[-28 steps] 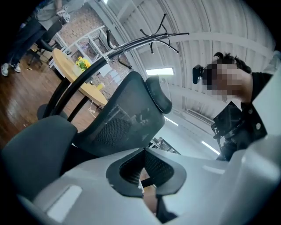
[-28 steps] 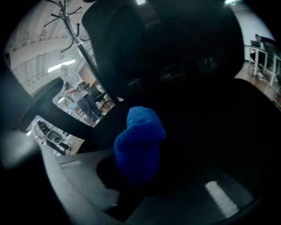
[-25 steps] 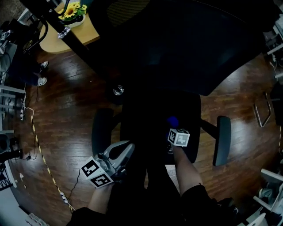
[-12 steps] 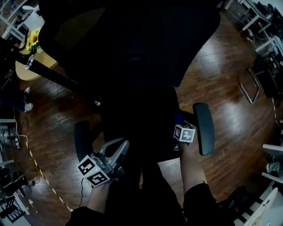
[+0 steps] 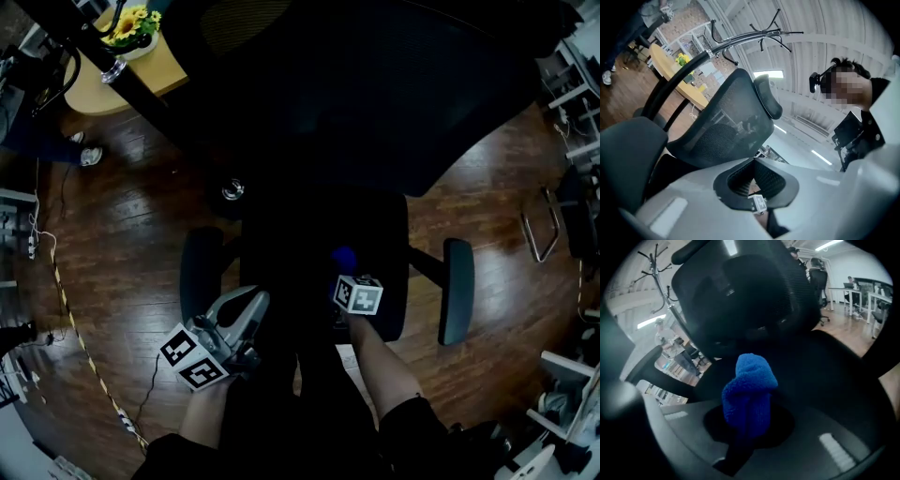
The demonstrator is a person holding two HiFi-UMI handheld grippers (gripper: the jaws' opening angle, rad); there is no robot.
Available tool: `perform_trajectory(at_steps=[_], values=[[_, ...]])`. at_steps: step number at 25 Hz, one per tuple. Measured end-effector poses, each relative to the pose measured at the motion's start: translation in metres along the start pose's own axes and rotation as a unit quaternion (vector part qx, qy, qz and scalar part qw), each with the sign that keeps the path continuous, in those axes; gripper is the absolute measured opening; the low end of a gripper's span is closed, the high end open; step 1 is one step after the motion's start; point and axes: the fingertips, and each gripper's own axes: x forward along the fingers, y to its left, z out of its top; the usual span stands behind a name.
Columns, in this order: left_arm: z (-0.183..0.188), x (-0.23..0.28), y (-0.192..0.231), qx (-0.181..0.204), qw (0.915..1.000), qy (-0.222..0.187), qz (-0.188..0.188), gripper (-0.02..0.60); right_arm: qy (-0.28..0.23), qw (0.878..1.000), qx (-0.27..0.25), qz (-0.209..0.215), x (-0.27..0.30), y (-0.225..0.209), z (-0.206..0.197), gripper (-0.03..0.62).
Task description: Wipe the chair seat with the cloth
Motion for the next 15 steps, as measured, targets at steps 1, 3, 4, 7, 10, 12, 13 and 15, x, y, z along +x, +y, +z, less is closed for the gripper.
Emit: perform_trajectory(at_steps=[1,3,4,7,10,12,13,15], values=[[0.003,-0.007,0.002,0.0,1.0,-0.007,0.007,-0.009,0.006,1.0,-0.009,0.027,0.011,0.032,-0.007,0.035],[0.011,-0.023,0.005,0.002,0.9995,-0.024,0.023,-0.009,0.029,0.996,-0.033,0.078,0.03,0.091,-0.027,0.035],[0.015,-0.032,0.008,0.004,0.9989,-0.033,0.033,-0.009,0.042,0.993,-0.046,0.1,0.039,0.117,-0.036,0.035],[0.025,-0.062,0.019,0.004,0.9961,-0.06,0.065,-0.009,0.074,0.983,-0.072,0.152,0.054,0.184,-0.06,0.035],[0.031,-0.088,0.029,0.0,0.9926,-0.08,0.092,-0.009,0.106,0.973,-0.103,0.175,0.062,0.22,-0.085,0.035],[0.032,-0.097,0.032,-0.001,0.9909,-0.088,0.102,-0.009,0.109,0.971,-0.119,0.177,0.065,0.222,-0.094,0.035],[0.03,-0.101,0.032,-0.001,0.9904,-0.09,0.105,-0.009,0.106,0.971,-0.119,0.18,0.065,0.221,-0.096,0.035],[0.027,-0.107,0.033,-0.001,0.9896,-0.093,0.11,-0.009,0.103,0.97,-0.12,0.187,0.064,0.22,-0.099,0.035]])
